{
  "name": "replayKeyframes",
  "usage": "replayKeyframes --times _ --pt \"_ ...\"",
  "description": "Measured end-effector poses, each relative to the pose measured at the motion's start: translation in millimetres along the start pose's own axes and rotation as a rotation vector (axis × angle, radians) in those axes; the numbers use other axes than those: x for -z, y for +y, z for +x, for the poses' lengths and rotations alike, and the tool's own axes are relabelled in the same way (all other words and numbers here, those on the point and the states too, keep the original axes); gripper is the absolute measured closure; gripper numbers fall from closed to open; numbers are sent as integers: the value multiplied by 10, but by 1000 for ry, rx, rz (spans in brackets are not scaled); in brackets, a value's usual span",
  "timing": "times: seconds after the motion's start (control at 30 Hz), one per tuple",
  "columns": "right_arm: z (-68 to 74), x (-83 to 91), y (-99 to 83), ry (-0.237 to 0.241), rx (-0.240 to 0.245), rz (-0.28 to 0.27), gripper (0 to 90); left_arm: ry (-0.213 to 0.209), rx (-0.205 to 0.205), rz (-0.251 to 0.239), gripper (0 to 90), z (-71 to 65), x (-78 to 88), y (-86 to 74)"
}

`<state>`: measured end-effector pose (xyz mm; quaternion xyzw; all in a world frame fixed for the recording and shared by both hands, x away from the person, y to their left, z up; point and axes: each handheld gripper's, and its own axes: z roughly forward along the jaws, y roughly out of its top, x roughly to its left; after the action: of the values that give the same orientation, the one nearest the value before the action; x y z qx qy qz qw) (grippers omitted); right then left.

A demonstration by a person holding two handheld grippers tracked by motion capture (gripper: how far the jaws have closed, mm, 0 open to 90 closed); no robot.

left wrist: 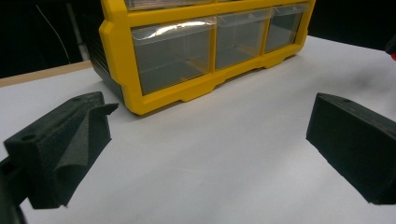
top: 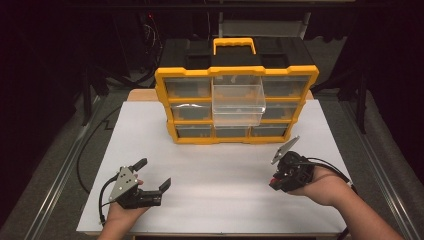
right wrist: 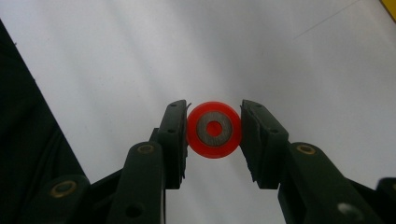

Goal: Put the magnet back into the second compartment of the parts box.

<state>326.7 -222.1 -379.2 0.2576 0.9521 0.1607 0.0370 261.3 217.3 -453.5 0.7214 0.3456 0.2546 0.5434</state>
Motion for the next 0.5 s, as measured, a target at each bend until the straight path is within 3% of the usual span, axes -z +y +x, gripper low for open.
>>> replayKeyframes --times 0.5 --pt "-4 228 178 4 21 46 645 -7 -1 -3 10 -3 1 2"
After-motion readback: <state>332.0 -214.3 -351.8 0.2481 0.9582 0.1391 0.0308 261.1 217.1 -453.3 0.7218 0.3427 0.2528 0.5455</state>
